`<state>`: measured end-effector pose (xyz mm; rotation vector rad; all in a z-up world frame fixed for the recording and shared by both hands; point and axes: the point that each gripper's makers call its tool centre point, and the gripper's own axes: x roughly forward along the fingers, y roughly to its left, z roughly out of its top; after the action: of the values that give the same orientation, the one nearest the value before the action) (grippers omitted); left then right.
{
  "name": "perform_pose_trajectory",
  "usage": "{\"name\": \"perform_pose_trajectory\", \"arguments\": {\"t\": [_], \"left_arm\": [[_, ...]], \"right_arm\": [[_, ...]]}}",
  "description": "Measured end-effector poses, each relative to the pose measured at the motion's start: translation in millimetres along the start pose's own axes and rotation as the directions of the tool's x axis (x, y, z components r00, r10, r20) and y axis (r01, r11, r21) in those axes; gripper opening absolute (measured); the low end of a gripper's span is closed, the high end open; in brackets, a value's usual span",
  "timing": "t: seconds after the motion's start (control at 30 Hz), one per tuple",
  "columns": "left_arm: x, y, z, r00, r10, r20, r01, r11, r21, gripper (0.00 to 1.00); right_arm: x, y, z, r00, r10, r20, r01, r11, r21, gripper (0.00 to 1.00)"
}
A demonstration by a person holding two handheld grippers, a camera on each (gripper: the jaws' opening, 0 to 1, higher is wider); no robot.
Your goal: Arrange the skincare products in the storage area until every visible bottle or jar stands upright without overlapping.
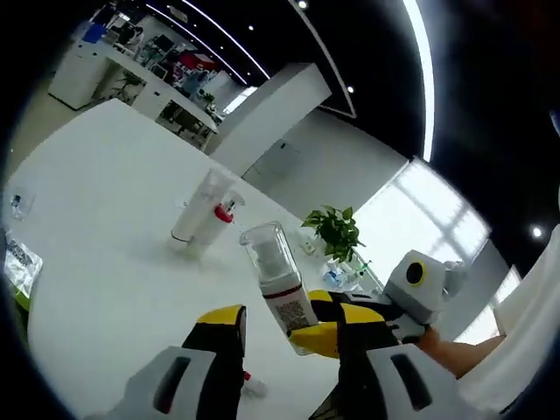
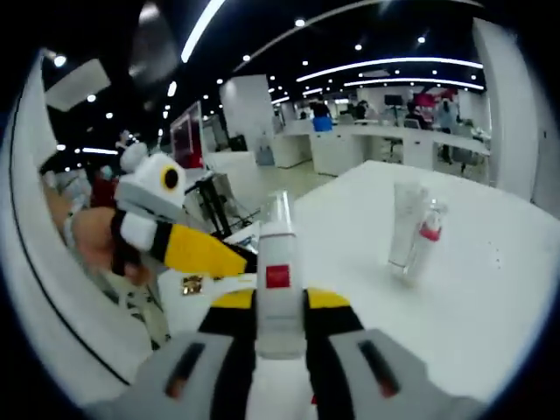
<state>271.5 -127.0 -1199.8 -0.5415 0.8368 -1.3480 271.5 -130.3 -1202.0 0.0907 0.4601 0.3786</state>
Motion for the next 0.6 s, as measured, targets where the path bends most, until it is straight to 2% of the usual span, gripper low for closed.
{"name": "perform_pose_trajectory", "arguments": {"t": [0.1, 0.17, 0.37, 0.43, 0.53, 0.6], "left_arm": [[-2, 0.3, 5.2, 1.0, -0.003, 0.014, 0.003, 1.0, -0.002, 0.36], [-5, 1.9, 7.2, 1.0, 0.002, 0.019, -0.002, 1.0, -0.006, 0.26], [-13, -2.3, 11.8, 0.999, -0.005, 0.045, 0.006, 1.0, -0.009, 0.24], [-16, -2.9, 14.4, 0.999, -0.013, 0.044, 0.011, 0.999, 0.041, 0.22], [-18, -2.8, 20.1, 0.999, 0.001, 0.045, -0.005, 0.998, 0.069, 0.2], [-20, -1.5, 22.8, 0.999, 0.01, 0.032, -0.014, 0.991, 0.133, 0.19]], "right_arm": [[2, 8, 3.6, 1.0, 0.015, 0.003, -0.015, 0.999, -0.051, 0.18], [4, 11, 3.8, 1.0, 0.024, -0.002, -0.024, 0.997, -0.074, 0.18], [7, 18, 9.3, 1.0, 0.029, -0.005, -0.029, 0.993, -0.115, 0.18], [11, 21, 9.7, 0.999, 0.034, -0.005, -0.034, 0.992, -0.12, 0.19], [17, 21, 11.3, 0.999, 0.039, -0.008, -0.04, 0.993, -0.115, 0.19], [19, 22, 13.3, 0.999, 0.05, -0.004, -0.05, 0.994, -0.101, 0.2]]}}
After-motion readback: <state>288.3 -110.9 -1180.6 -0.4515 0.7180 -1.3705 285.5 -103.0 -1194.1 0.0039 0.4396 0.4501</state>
